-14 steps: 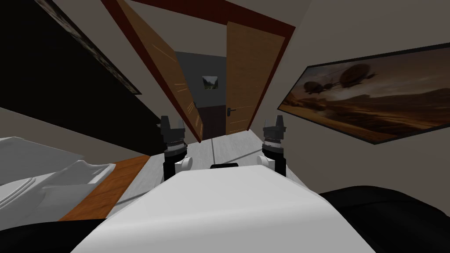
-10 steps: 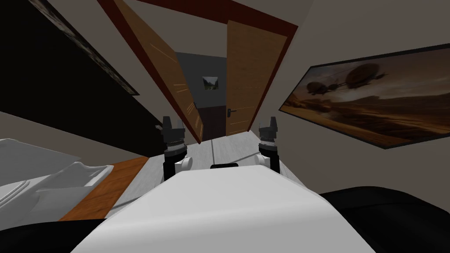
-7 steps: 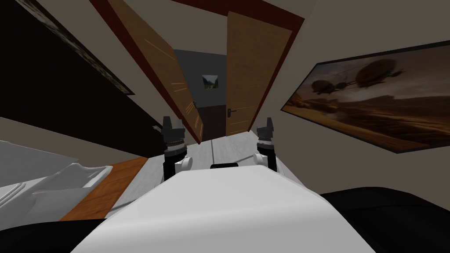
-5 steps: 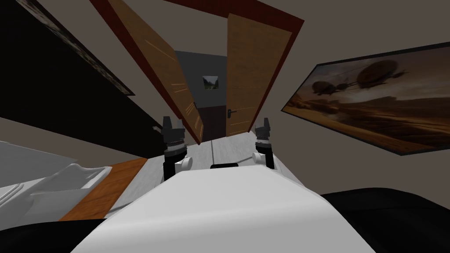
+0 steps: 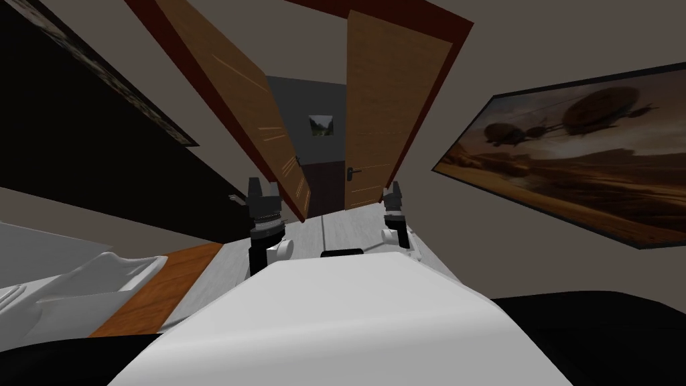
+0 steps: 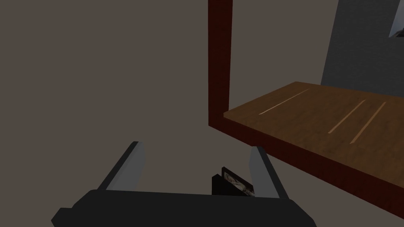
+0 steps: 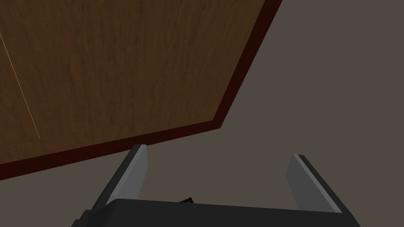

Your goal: Push the door open

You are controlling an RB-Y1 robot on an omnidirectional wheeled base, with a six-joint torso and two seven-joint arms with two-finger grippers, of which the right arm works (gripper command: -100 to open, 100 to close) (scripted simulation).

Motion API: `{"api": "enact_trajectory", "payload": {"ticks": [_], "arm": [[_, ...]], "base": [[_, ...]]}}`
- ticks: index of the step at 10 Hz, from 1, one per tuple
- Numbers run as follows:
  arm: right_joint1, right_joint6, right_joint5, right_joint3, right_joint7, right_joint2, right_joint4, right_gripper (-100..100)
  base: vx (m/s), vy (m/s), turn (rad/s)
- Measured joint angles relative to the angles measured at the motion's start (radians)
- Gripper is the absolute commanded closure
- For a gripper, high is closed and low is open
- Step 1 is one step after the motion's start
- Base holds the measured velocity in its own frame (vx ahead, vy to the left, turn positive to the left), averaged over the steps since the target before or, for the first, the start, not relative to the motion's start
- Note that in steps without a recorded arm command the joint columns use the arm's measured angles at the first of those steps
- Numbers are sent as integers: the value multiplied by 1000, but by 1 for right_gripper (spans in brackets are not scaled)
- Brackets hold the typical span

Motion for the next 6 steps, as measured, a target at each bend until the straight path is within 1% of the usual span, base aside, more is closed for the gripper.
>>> {"api": "enact_trajectory", "payload": {"ticks": [1,2,3,4,5,6], "arm": [[-20,0,6,1,-10,-7,30,-100],[-27,-1,8,1,-17,-11,48,-100],[-48,-2,14,1,-24,-15,80,-100],[-66,-6,19,0,-36,-24,110,-100],[-75,-6,24,4,-41,-22,132,-100],[-94,-5,30,6,-47,-25,159,-100]], "base": [[55,-10,8],[55,-8,4],[72,-23,20],[55,-18,11],[53,-10,9],[48,-11,7]]}}
